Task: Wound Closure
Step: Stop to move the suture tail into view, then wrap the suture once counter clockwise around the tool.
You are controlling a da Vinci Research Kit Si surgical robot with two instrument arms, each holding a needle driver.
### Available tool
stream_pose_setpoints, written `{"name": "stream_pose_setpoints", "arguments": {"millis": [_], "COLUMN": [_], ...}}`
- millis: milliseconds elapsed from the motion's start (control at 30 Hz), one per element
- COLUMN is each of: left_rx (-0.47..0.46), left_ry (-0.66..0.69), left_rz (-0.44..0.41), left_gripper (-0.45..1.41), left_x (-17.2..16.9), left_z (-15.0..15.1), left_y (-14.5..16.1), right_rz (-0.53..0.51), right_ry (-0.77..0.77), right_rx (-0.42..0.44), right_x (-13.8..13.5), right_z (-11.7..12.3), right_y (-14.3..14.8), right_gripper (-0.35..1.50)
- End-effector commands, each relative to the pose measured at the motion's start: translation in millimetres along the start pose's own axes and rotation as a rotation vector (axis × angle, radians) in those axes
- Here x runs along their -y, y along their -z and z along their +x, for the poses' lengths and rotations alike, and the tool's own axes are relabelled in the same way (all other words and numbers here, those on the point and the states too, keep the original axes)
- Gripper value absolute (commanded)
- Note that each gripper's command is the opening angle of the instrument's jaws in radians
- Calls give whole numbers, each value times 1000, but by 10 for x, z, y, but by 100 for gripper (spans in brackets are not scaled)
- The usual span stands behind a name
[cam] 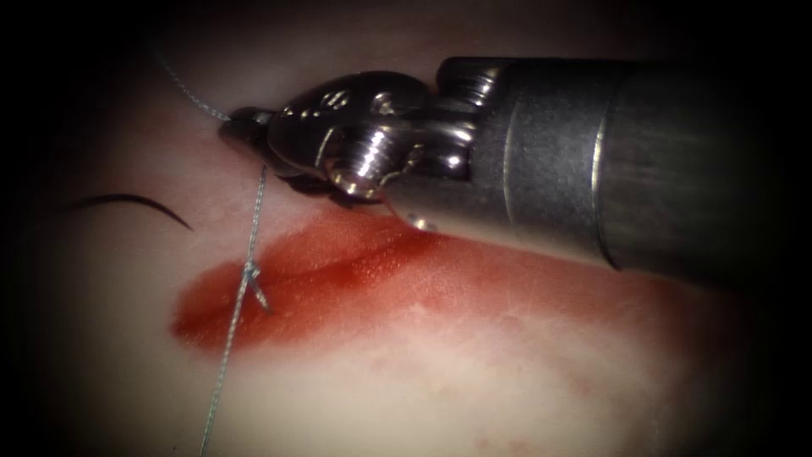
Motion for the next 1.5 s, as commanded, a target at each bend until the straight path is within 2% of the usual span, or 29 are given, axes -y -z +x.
{"name": "stream_pose_setpoints", "arguments": {"millis": [33,700,767,867,900,933,967,1000,1033,1067,1100,1133,1167,1200,1333,1367,1400,1433,1500], "left_rx": [3,-5,-8,-3,22,51,66,84,84,122,144,154,173,198,297,317,376,429,466], "left_ry": [2,-27,-35,-25,-3,33,46,60,60,92,101,116,127,134,152,151,140,120,134], "left_rz": [-5,-36,-47,-43,14,77,111,150,150,238,286,315,363,420,631,667,765,828,766], "left_gripper": [-45,-45,-45,-45,-45,-45,-45,-45,-45,-45,-45,-45,-45,-45,-45,-45,-45,-45,-45], "left_x": [-5,3,1,-12,-21,-35,-42,-48,-48,-64,-74,-81,-87,-94,-123,-128,-140,-148,-158], "left_z": [-4,1,1,9,17,27,31,36,36,46,52,55,58,61,75,78,83,85,88], "left_y": [6,7,7,12,19,32,37,43,43,54,59,62,65,68,80,82,88,94,98], "right_rz": [-6,-162,-148,-61,-23,-3,-5,-4,-4,16,24,32,44,55,119,145,227,294,353], "right_ry": [-3,-8,-11,-8,30,34,55,71,71,87,91,88,77,69,47,45,46,65,-56], "right_rx": [-6,25,24,16,15,5,5,5,5,-1,-3,-3,2,5,11,7,-10,-10,36], "right_x": [1,-7,-7,-4,0,6,8,10,10,11,10,9,8,7,7,8,11,16,21], "right_z": [17,24,25,23,23,25,27,28,28,36,41,46,53,58,73,74,74,70,63], "right_y": [-4,6,6,8,14,23,29,35,35,51,57,63,72,79,103,107,112,113,109], "right_gripper": [-35,-35,-35,-35,-35,46,69,78,78,78,79,91,116,121,111,96,19,-35,-35]}}
